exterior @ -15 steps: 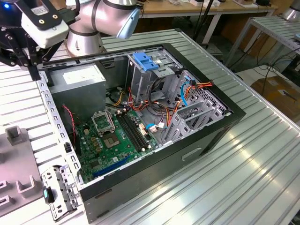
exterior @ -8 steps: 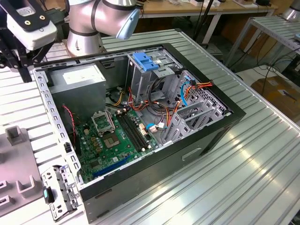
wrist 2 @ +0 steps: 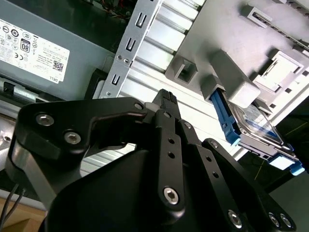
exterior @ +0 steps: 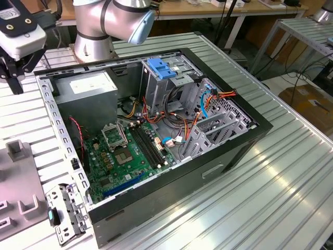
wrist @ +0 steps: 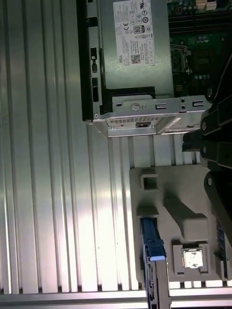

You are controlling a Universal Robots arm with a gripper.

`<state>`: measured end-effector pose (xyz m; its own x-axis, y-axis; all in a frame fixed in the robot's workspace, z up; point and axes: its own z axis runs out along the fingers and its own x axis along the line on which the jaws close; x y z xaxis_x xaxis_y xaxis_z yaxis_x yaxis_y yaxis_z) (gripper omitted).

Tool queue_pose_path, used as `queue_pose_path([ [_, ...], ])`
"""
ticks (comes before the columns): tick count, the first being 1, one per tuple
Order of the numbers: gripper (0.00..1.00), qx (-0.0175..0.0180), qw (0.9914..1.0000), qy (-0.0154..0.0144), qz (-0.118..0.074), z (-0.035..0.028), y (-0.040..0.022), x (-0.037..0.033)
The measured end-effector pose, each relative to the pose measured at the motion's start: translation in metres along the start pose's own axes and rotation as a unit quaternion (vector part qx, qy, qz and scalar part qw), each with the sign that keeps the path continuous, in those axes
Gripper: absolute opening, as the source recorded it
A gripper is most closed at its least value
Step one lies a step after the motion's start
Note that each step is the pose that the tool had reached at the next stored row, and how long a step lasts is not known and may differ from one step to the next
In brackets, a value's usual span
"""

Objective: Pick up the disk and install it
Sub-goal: 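Reach for the disk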

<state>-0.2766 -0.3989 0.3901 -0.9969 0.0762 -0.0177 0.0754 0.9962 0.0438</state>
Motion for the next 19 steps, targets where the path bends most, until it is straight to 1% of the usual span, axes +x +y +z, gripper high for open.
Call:
queue_pose_path([
  [4, 0.11, 0.0, 1.0, 0.0002, 0.0, 0.0, -0.0006, 0.0079],
  [6, 0.11, 0.0, 1.0, 0.0005, 0.0, 0.0001, -0.0011, 0.0138],
  [7, 0.11, 0.0, 1.0, 0.0006, 0.0, 0.0, -0.0012, 0.0155],
  [14, 0.11, 0.0, 1.0, 0.0007, 0.0, 0.0, -0.0012, 0.0179],
  [19, 0.11, 0.0001, 1.0, 0.0007, 0.0, 0.0, 0.0008, 0.025],
])
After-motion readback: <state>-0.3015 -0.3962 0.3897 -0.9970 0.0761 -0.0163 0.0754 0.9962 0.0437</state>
